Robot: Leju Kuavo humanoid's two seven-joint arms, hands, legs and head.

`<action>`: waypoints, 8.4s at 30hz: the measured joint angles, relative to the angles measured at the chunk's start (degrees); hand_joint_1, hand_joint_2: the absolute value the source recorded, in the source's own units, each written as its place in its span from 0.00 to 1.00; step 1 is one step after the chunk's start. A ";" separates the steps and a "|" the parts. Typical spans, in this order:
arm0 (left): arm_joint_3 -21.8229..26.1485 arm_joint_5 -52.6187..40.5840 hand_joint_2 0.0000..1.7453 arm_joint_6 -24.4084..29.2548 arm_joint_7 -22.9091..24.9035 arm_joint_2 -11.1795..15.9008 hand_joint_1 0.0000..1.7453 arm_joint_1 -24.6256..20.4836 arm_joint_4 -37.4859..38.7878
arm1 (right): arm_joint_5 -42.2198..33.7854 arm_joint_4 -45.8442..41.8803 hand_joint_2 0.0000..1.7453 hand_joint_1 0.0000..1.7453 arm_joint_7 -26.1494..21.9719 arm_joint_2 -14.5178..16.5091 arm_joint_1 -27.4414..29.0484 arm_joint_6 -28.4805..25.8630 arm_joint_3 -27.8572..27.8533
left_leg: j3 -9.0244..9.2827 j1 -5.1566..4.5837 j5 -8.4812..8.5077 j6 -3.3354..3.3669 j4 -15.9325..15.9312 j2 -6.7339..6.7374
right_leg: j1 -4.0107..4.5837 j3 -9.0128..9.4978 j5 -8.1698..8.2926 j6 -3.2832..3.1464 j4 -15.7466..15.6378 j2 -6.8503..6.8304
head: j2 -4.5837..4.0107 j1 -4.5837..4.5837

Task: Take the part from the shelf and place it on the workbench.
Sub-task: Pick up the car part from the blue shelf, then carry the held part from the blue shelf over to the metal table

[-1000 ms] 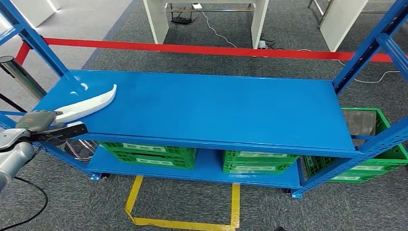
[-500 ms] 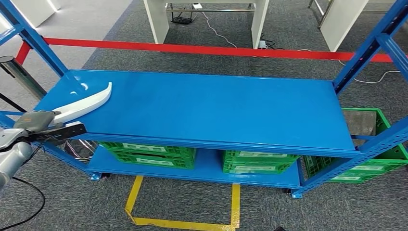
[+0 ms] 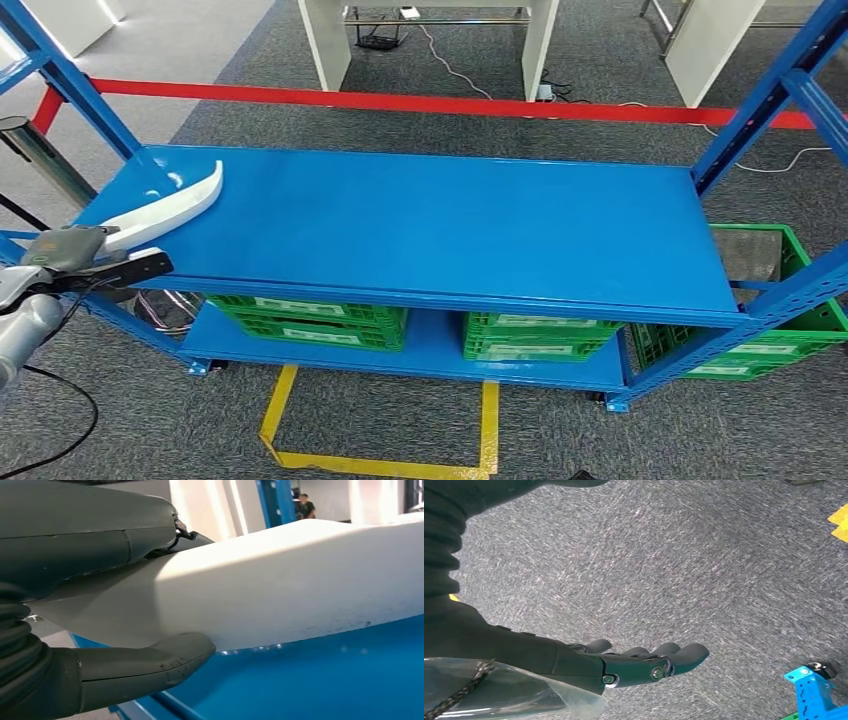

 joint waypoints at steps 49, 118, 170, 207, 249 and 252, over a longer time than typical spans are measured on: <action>-6.46 -5.18 1.00 4.46 1.10 -12.07 1.00 8.75 -33.74 | 1.04 0.00 1.00 0.00 0.61 1.44 -0.20 0.14 -1.54 | -0.01 -0.04 -0.03 0.05 0.04 0.00 | -0.06 -0.02 0.00 0.03 -0.01 -0.05 | 0.00 0.00; -35.08 -16.09 1.00 10.56 5.27 -19.11 1.00 17.76 -55.28 | -0.02 0.01 1.00 0.00 0.64 2.58 0.84 -1.00 -5.73 | -1.08 2.59 0.96 -1.30 0.55 0.54 | -3.33 0.30 -1.44 6.16 2.75 -0.01 | 0.00 0.51; -35.65 -14.35 1.00 9.09 5.54 -18.22 1.00 15.96 -55.39 | 0.91 -0.24 1.00 0.00 0.35 2.54 0.66 -1.02 -7.52 | 0.81 -0.16 0.39 2.54 -1.03 0.58 | -1.66 -3.99 -1.20 3.35 2.93 -0.59 | 0.01 -0.51; -34.10 -11.49 1.00 8.11 5.11 -16.64 1.00 15.88 -55.43 | 2.18 -0.28 1.00 0.00 1.29 2.71 -0.17 -0.25 -7.51 | -4.72 -0.60 3.93 2.63 0.20 0.31 | -1.21 -1.99 -6.21 3.06 12.10 -0.61 | 0.01 -0.20; -33.68 -13.06 1.00 8.43 4.86 -14.66 1.00 17.00 -55.56 | 2.98 -0.48 1.00 0.00 -1.63 3.22 -0.20 -0.01 -7.51 | -4.18 -0.32 4.24 2.18 0.37 0.29 | -0.77 3.56 -2.44 1.87 -0.94 -0.46 | 0.00 -0.18; -33.68 -13.06 1.00 8.48 4.86 -14.61 1.00 17.01 -55.55 | 3.01 -0.48 1.00 0.00 -1.77 3.23 -0.22 0.22 -7.51 | -4.30 -0.29 4.59 1.59 0.06 0.29 | -0.75 3.29 -2.26 1.58 -0.89 -0.49 | 0.01 -0.19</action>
